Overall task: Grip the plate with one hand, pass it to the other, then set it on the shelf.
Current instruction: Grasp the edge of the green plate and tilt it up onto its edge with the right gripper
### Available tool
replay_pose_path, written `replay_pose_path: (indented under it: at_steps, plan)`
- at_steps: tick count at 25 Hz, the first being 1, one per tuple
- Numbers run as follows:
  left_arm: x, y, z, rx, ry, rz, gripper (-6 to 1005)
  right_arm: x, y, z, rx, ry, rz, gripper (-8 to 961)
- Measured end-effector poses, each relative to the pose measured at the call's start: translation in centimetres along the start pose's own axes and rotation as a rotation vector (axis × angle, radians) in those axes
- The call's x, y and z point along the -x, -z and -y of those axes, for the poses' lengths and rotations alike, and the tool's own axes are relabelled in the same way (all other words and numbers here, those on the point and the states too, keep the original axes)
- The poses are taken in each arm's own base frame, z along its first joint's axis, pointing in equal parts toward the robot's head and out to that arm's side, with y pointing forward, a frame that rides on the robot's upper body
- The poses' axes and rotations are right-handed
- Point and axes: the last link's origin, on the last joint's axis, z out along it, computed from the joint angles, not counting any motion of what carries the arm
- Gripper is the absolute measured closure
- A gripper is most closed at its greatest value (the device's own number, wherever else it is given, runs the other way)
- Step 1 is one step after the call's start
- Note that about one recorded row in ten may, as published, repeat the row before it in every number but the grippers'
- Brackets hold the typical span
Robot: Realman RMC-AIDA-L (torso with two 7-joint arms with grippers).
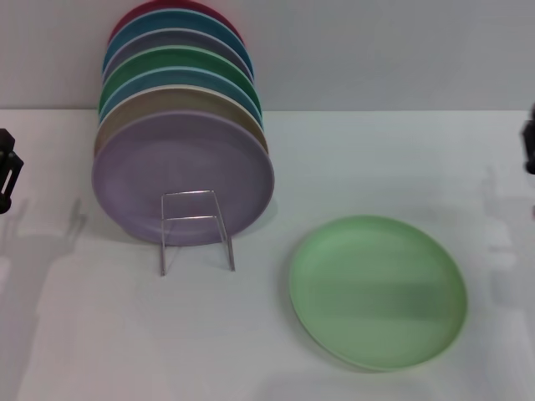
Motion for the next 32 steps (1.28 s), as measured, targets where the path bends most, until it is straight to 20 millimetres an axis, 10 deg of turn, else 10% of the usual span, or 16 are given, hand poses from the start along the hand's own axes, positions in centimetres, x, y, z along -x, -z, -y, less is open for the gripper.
replay_pose_path:
  at_steps: [15,32]
  plan:
    - [0.1,0.3,0.4,-0.005,-0.011,0.008,187,0.9,-4.5,-0.5,0.231,-0.144,-0.481,391]
    - [-0.2,-0.1,0.0,0.003,-0.003,-0.011,188,8.3,-4.7,0.3,0.516,-0.177,-1.052,391]
